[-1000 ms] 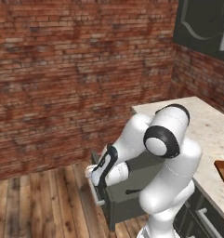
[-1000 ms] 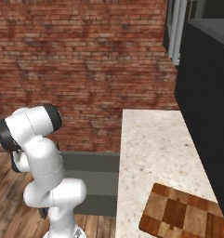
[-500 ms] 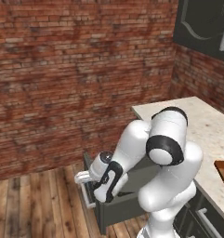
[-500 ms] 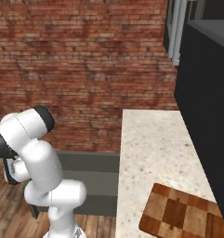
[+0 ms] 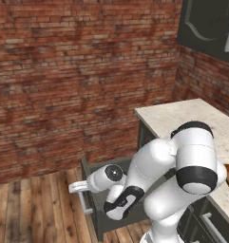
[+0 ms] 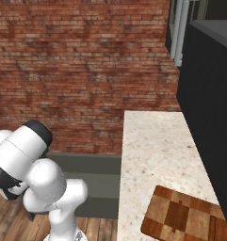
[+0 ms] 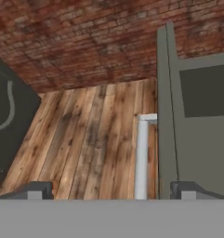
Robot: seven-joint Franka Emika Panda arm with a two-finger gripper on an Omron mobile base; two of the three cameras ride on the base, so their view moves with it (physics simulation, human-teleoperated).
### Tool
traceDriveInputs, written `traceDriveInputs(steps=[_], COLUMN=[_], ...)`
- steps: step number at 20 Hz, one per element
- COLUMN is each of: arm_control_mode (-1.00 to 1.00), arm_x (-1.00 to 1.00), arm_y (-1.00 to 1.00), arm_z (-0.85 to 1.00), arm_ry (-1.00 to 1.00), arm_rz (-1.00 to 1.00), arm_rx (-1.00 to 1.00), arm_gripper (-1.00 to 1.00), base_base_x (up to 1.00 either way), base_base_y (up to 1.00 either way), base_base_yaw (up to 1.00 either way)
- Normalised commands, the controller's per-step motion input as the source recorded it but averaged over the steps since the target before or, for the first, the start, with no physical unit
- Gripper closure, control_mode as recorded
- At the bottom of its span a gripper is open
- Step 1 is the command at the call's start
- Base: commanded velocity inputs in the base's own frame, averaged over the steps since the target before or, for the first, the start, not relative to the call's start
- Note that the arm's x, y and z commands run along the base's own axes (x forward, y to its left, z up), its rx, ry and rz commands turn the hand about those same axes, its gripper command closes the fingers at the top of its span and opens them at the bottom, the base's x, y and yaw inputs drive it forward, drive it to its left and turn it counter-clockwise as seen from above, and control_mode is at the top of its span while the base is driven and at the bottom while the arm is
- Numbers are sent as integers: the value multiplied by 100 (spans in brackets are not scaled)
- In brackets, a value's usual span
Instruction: Pick up the knife from the drawer and place it on the cutting board. Then place the meat from the plate to the cutting board.
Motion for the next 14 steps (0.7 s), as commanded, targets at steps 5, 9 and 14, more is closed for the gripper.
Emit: traceDriveInputs(steps=[5, 9, 14], arm_control_mode=[-100, -100, -100], arm_x=[17, 24, 20], arm_y=[-31, -50, -10], arm_z=[100, 100, 100], arm_ry=[18, 28, 22], arm_rz=[10, 8, 4], arm_rx=[3, 0, -9], arm_gripper=[-100, -100, -100], base_base_x=[0, 0, 0], base_base_y=[0, 0, 0], base_base_yaw=[0, 0, 0])
